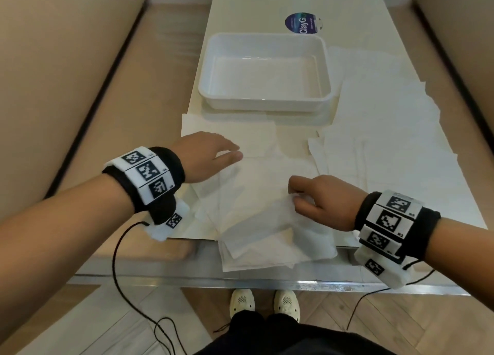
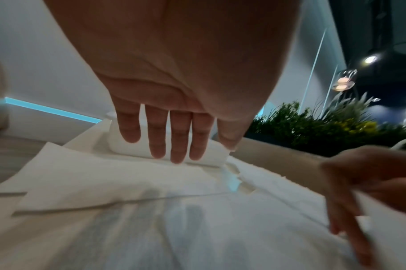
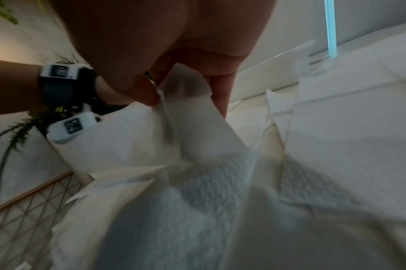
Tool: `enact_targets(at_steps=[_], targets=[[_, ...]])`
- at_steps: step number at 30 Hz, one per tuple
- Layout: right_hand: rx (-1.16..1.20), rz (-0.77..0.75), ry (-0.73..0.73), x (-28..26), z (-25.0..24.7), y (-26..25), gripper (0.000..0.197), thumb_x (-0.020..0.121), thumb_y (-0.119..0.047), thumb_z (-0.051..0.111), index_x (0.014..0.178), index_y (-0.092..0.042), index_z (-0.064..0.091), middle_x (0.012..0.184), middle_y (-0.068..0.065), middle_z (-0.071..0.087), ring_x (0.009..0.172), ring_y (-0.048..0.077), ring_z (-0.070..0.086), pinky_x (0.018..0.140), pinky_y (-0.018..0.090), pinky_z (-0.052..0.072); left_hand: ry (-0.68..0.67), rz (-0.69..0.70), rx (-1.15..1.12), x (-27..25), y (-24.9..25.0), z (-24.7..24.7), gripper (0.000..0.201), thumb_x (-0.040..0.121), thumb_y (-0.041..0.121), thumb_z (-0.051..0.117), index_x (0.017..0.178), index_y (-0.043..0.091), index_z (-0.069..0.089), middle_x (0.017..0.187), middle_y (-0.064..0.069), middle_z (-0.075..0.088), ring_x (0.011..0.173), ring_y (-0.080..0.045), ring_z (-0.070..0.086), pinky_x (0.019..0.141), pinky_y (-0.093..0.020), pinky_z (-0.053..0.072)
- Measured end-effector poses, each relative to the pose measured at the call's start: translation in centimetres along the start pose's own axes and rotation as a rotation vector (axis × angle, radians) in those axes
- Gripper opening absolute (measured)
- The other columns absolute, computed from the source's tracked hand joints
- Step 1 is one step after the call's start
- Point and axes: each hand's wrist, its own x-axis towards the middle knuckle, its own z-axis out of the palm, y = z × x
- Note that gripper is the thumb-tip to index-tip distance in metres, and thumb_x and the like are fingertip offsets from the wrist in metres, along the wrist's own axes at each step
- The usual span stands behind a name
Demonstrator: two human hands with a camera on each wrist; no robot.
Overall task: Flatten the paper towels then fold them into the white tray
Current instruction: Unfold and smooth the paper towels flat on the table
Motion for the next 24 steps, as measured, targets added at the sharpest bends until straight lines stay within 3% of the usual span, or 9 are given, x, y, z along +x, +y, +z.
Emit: enact_targets(at_steps=[3,6,9,12,14,17,20,22,24], targets=[[0.053,0.019,0.114,0.3,-0.6,0.4,0.012,0.092,-0.032,0.039,0.09,-0.023,0.045,0.062,-0.002,0.054,0.057,0.017,0.051,0.056,0.034,0.04,-0.008,-0.009,-0.126,-2.5,0.8,-0.7,0.075,0.091,0.07,0.016,0.117,0.018,0.063,0.121,0.001,0.065,0.11,-0.02,0.058,0.098,-0.036,0.044],[0.127,0.064,0.216,1.0,-1.5,0.5,0.012,0.097,-0.028,0.042,0.089,-0.021,0.046,0.068,0.0,0.057,0.063,0.019,0.054,0.06,0.035,0.043,-0.022,-0.032,-0.334,-4.2,1.0,-0.5,0.088,0.079,0.084,0.011,0.113,0.025,0.067,0.118,0.005,0.067,0.106,-0.012,0.061,0.1,-0.032,0.044],[0.154,0.118,0.281,1.9,-2.1,0.8,0.013,0.098,-0.027,0.041,0.089,-0.02,0.047,0.073,-0.001,0.058,0.068,0.022,0.056,0.063,0.035,0.045,-0.031,-0.067,-0.517,-4.7,1.4,0.4,0.071,0.073,0.087,0.031,0.101,0.032,0.065,0.098,0.01,0.07,0.093,-0.009,0.063,0.092,-0.034,0.048],[0.094,0.18,0.266,3.0,-2.1,1.2,0.015,0.098,-0.028,0.041,0.096,-0.017,0.051,0.081,0.004,0.062,0.074,0.026,0.058,0.068,0.037,0.048,-0.002,-0.129,-0.463,-4.1,1.5,2.0,0.044,0.079,0.06,0.065,0.112,0.034,0.053,0.096,0.013,0.068,0.083,-0.003,0.063,0.078,-0.026,0.051],[0.052,0.208,0.266,3.5,-1.7,1.2,0.017,0.097,-0.029,0.044,0.106,-0.017,0.052,0.097,0.003,0.064,0.084,0.025,0.059,0.074,0.038,0.049,0.057,-0.139,-0.35,-3.3,1.2,3.1,0.042,0.084,0.041,0.069,0.118,0.028,0.049,0.094,0.01,0.063,0.08,-0.006,0.06,0.07,-0.025,0.05],[-0.061,0.146,0.372,3.6,-1.1,1.0,0.034,0.093,-0.028,0.053,0.124,-0.018,0.051,0.123,0.0,0.054,0.109,0.022,0.049,0.09,0.036,0.044,0.09,-0.145,-0.291,-2.4,1.0,4.0,0.042,0.087,0.031,0.065,0.123,0.021,0.045,0.096,0.003,0.063,0.082,-0.013,0.06,0.063,-0.022,0.044],[-0.209,-0.045,0.441,3.5,-0.7,0.4,0.034,0.087,-0.018,0.06,0.12,-0.016,0.057,0.123,0.002,0.057,0.111,0.026,0.049,0.09,0.038,0.044,0.139,-0.105,-0.179,-2.1,1.3,4.4,0.062,0.087,0.033,0.065,0.139,0.02,0.035,0.131,-0.003,0.05,0.117,-0.021,0.047,0.092,-0.03,0.042],[-0.283,-0.162,0.41,3.4,0.1,0.1,0.033,0.084,-0.013,0.062,0.117,-0.014,0.061,0.122,0.005,0.061,0.111,0.029,0.054,0.089,0.041,0.045,0.252,-0.027,-0.052,-2.3,2.1,4.5,0.071,0.088,0.038,0.063,0.147,0.018,0.028,0.148,-0.003,0.033,0.135,-0.023,0.027,0.111,-0.035,0.029],[-0.298,-0.16,0.279,3.4,1.1,-0.1,0.041,0.089,-0.014,0.057,0.13,-0.011,0.055,0.135,0.009,0.055,0.123,0.032,0.049,0.099,0.044,0.041,0.253,0.052,0.004,-2.2,3.3,4.6,0.071,0.093,0.041,0.054,0.151,0.017,0.021,0.158,-0.002,0.019,0.145,-0.021,0.013,0.119,-0.035,0.016]])
